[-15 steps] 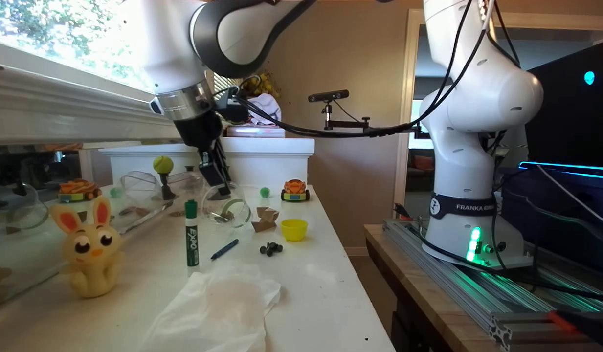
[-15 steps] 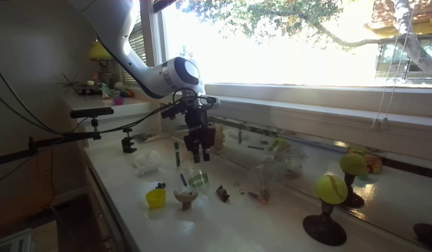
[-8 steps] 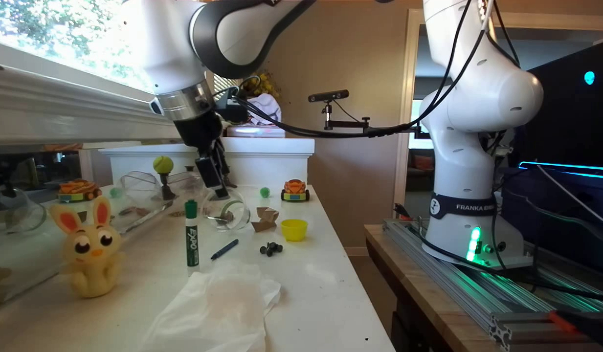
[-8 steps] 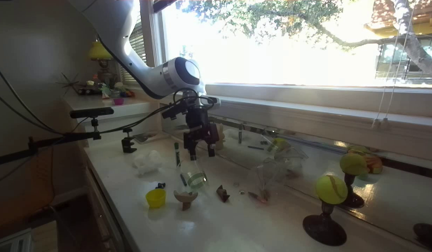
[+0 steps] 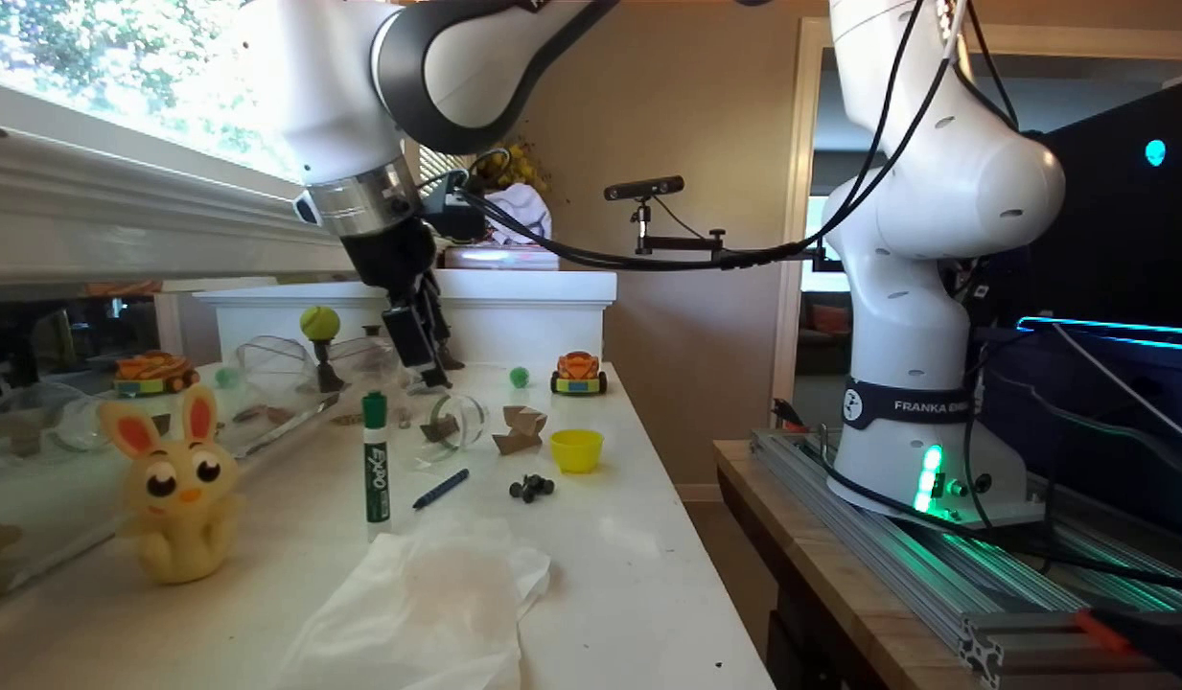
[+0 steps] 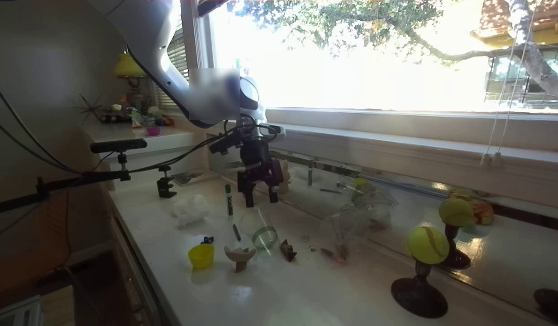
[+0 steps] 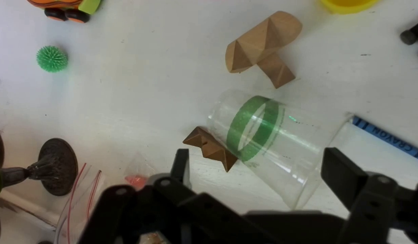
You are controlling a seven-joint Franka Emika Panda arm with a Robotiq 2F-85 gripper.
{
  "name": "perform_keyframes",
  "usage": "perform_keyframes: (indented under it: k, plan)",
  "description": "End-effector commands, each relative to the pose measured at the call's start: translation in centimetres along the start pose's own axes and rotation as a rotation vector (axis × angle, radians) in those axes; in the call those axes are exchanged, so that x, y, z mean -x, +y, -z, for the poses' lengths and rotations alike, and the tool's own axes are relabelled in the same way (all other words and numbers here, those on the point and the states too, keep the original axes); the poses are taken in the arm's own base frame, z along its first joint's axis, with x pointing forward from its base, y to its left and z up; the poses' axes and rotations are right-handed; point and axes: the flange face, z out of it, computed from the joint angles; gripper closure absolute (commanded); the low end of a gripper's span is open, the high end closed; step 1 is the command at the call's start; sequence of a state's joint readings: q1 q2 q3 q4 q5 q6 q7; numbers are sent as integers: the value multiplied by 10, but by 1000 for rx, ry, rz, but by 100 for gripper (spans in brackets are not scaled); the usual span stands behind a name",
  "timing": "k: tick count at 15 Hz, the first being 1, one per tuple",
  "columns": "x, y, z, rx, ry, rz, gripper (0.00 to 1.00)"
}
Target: Put the cup upside down
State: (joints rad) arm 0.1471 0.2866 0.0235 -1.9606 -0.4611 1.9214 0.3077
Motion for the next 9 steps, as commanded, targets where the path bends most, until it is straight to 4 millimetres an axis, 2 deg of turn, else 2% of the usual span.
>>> perform_keyframes:
  k: [1,2,4,5,6,9]
  plan:
    - [-4,1,2,1,10,-14,0]
    - [-2,2,4,-5,19,-13,0]
    - [8,5,22,-68,120,69,0]
    - [24,9,31,-56,170,106,0]
    - [31,11,35,-56,209,140,0]
    - [66,21,29,-69,286,273,0]
